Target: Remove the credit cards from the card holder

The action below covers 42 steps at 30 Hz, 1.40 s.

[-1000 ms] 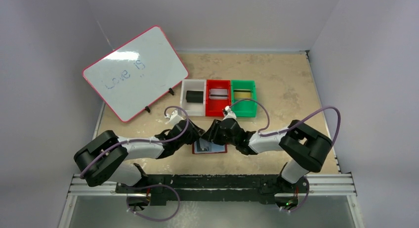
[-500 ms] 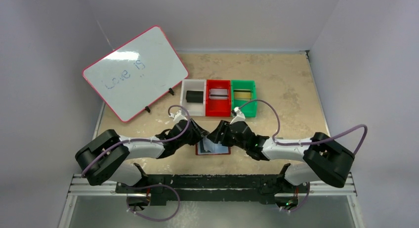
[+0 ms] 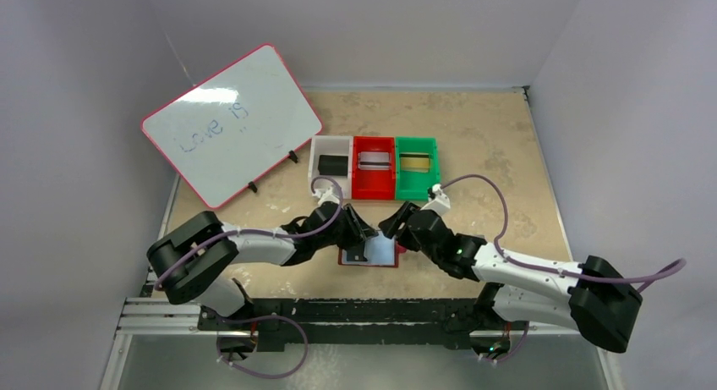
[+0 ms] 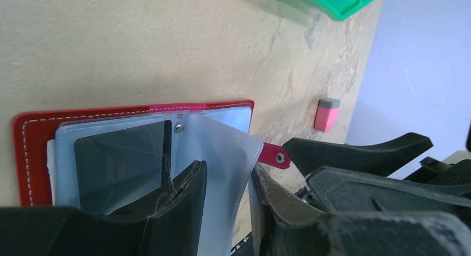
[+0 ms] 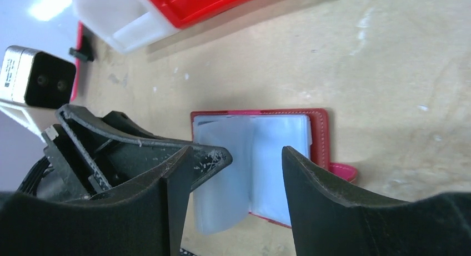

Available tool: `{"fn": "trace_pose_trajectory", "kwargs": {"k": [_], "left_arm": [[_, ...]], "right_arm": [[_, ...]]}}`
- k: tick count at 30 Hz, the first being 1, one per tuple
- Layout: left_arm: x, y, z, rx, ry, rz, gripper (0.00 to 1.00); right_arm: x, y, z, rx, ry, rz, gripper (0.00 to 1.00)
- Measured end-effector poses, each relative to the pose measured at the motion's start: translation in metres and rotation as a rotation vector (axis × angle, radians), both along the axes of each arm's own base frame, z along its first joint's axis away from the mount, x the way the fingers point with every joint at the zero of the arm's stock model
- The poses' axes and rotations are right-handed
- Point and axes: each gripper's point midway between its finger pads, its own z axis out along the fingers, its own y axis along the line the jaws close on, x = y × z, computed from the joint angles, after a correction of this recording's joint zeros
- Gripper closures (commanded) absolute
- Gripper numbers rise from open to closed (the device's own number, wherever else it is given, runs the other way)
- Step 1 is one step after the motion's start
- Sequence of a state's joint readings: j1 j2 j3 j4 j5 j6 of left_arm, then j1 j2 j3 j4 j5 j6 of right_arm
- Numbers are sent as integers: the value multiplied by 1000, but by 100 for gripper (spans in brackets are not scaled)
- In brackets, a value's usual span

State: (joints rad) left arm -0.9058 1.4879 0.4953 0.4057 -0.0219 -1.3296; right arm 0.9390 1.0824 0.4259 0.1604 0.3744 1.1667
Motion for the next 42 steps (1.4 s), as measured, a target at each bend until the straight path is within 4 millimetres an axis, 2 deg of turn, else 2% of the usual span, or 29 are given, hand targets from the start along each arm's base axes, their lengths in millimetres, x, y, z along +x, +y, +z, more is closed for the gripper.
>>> {"fn": "trace_pose_trajectory", "kwargs": {"k": [5,8,16,23,27,31,36,39,42], "left_arm": [[-6,-17,-12,18,19,-49,66],[-11,-23,-24,34,34,-66,63],[-18,-45,-12,35,6,-121,46],[-23,-56,-4,62,-21,-166,46],[-29,-58,-7,72,-18,-188,48],[-30,-49,-6,125,-45,-171,46],[-12,-16,28,240,-164,-77,43],[4,9,56,299,-246,18,38],[16,42,71,368,-286,118,30]], "right_arm": [[-2,-18,-7,-47,25,-60,38],[-4,-24,-9,-61,37,-77,38],[-6,-34,-5,-58,38,-112,38],[-7,-41,4,-42,28,-142,37],[-7,-43,9,-27,21,-149,38],[-10,-47,9,-22,24,-153,38],[-12,-49,14,-5,14,-151,37],[-12,-48,19,11,2,-146,24],[-12,-46,23,19,-9,-131,9]]}}
